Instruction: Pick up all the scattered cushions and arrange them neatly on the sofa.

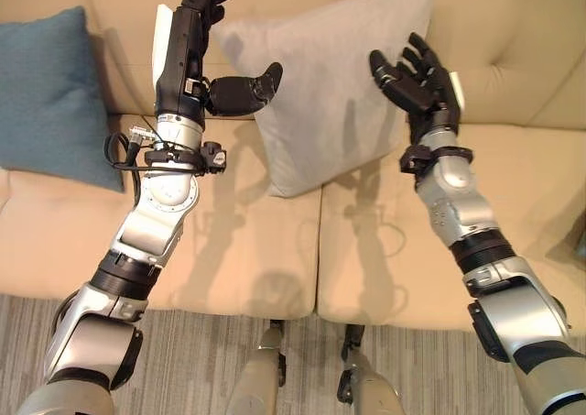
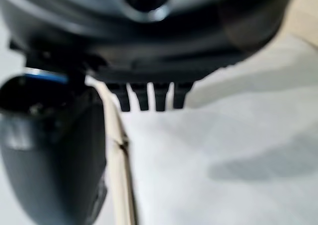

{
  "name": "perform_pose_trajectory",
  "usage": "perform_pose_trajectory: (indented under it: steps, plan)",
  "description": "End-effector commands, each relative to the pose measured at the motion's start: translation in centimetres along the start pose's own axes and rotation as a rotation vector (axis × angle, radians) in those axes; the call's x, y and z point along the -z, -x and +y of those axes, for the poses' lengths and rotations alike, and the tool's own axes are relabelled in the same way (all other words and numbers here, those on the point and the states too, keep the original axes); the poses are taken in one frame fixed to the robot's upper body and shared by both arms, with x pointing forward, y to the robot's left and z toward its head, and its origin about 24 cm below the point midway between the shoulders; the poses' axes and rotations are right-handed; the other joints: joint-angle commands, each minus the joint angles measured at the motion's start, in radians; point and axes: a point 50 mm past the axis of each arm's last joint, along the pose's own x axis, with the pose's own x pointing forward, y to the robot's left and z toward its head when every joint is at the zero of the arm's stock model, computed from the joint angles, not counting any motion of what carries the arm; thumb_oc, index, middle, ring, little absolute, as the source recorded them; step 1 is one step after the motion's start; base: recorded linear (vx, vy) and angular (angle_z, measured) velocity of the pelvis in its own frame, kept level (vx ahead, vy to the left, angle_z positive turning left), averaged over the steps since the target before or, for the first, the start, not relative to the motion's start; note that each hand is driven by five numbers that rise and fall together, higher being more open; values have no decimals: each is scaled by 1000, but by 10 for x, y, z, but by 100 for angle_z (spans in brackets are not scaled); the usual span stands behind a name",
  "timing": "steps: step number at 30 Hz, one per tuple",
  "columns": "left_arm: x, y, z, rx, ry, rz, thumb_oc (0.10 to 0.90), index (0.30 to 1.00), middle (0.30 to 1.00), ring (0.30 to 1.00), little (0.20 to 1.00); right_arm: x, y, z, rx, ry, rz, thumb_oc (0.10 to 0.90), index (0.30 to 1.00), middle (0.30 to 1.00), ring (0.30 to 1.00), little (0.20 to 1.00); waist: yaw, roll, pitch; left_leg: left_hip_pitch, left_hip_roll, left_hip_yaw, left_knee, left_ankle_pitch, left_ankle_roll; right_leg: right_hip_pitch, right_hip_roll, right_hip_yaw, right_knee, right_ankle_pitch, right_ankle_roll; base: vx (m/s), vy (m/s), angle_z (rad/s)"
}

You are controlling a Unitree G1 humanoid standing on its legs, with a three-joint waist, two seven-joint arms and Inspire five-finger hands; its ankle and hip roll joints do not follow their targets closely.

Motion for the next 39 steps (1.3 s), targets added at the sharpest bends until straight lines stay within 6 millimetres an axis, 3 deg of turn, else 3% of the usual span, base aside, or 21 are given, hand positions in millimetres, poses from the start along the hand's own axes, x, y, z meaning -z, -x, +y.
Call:
perform_pose_trajectory:
  steps: [1,5,8,11,15,16,20,22,25,30,31,34,37,39]
  plan:
    - [8,27,12,30,95,2,800,900,900,900,900,4,10,-22,75,53,-71,800,900,900,900,900,54,-52,-264,74,-41,23,5,-156,-5,111,-60,-32,40,-109,48,111,-19,6]
    - [38,79,20,31,89,201,800,900,900,900,900,22,26,-40,121,54,-32,800,900,900,900,900,74,-67,-288,104,-44,17,4,-166,-3,156,-61,-45,27,-114,50,91,-12,16]
    - [54,93,24,14,38,286,800,900,900,900,900,30,35,-39,105,56,-18,800,900,900,900,900,77,-73,-295,114,-43,14,4,-171,-3,167,-60,-47,29,-120,51,53,-6,13]
    - [85,103,39,-110,-199,418,800,900,900,900,900,41,51,-38,92,62,-7,800,900,900,900,900,71,-84,-302,126,-43,18,4,-178,-5,179,-58,-52,32,-128,49,53,-16,8]
    - [100,120,53,-264,-203,518,800,900,900,900,900,47,68,-51,150,47,-3,800,900,900,900,900,60,-86,-310,127,-42,16,4,-180,-6,183,-58,-63,27,-126,52,24,-3,5]
    - [103,135,65,-340,-208,555,800,900,900,900,900,46,83,-72,215,64,-16,800,900,900,900,900,48,-85,-315,128,-41,16,4,-182,-7,185,-58,-64,29,-126,54,0,0,0]
    - [104,163,82,-382,-254,623,800,900,900,900,900,34,113,-121,345,157,-49,800,900,900,900,900,13,-79,-326,118,-37,10,4,-171,-13,179,-57,-67,51,-126,55,-24,-6,6]
    - [103,178,88,-388,-267,657,800,900,900,900,900,31,130,-138,401,167,-56,800,900,900,900,900,0,-72,-332,115,-34,5,4,-165,-18,178,-55,-72,68,-129,54,-55,-20,4]
    - [110,218,93,-453,-226,784,800,900,900,900,900,30,160,-165,466,264,-14,800,900,900,900,900,-29,-59,-329,119,-25,10,4,-158,-21,174,-51,-67,100,-140,52,-98,-42,1]
    - [127,309,76,-532,-132,1122,800,900,900,900,900,66,218,-191,580,291,214,800,900,900,900,900,-62,-32,-323,164,10,30,4,-151,-22,179,-26,-36,162,-196,32,-121,-109,-15]
    - [129,332,67,-555,-109,1215,800,900,900,900,900,74,231,-192,597,294,265,800,900,900,900,900,-69,-31,-317,185,21,37,4,-154,-25,189,-16,-26,173,-218,25,-110,-144,-29]
    - [134,373,36,-523,-43,1411,800,900,900,900,900,92,252,-192,634,275,358,800,900,900,900,900,-87,-23,-300,213,46,53,9,-129,-30,214,17,7,170,-243,2,-148,-183,-28]
    - [137,391,7,-480,23,1516,800,900,900,900,900,104,263,-189,649,291,426,800,900,900,900,900,-99,-18,-262,169,76,36,73,-74,-53,206,42,46,147,-239,-19,-337,-147,-33]
    - [141,395,-10,-462,63,1559,800,900,900,900,900,111,261,-180,642,277,443,800,900,900,900,900,-107,-23,-227,132,48,-39,173,-109,-47,158,41,79,168,-222,-30,-436,-72,-35]
